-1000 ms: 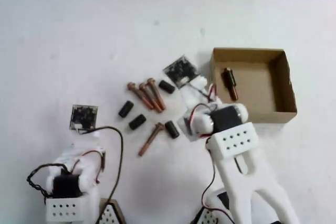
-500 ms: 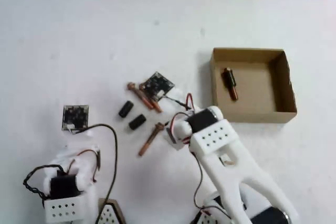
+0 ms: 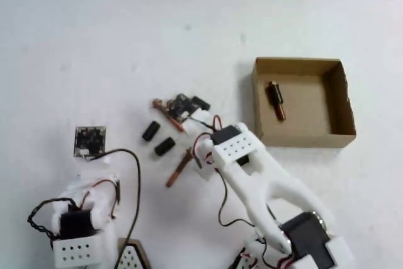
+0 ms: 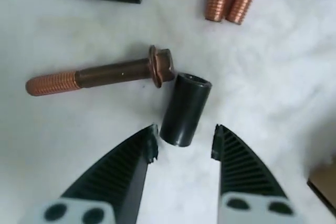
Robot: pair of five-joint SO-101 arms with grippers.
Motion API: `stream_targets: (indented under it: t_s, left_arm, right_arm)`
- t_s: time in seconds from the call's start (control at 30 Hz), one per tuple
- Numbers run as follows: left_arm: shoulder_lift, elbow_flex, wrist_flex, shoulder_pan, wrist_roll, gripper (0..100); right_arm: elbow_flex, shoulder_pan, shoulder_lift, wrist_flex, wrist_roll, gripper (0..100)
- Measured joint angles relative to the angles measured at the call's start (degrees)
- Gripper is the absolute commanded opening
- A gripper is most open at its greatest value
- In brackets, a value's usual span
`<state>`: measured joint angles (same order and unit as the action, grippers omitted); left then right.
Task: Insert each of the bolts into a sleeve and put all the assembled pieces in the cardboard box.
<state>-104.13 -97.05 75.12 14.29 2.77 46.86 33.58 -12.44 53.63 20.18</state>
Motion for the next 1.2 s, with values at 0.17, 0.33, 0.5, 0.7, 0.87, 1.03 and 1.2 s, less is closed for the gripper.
stream_targets:
  t_s: [0.17,0.33,0.5,0.7,0.87,1.03,1.2]
  left_arm:
    - [0.0,0.0,0.0,0.0,0.0,2]
    - [0.0,0.0,0.0,0.0,0.0,2]
    - [0.0,0.0,0.0,0.0,0.0,2]
    - [0.0,0.0,0.0,0.0,0.0,2]
    - [0.0,0.0,0.0,0.0,0.0,2]
    - [0.0,0.0,0.0,0.0,0.0,2]
    - [0.0,0.0,0.0,0.0,0.0,2]
  right_arm:
    - [0.0,0.0,4.7,-4.7,0.0,10.4]
    - [-0.2,-0.4,7.4,-8.4,0.0,6.3]
    - [-0.3,-0.9,7.4,-8.9,2.0,6.2]
    - [-3.0,-4.3,7.9,-5.6,3.3,6.1]
    - [-6.5,-8.9,8.2,-1.1,3.3,1.7]
    - [-10.0,-12.0,8.2,1.4,3.3,1.6]
    - [-11.5,-13.0,8.4,2.5,3.3,1.8]
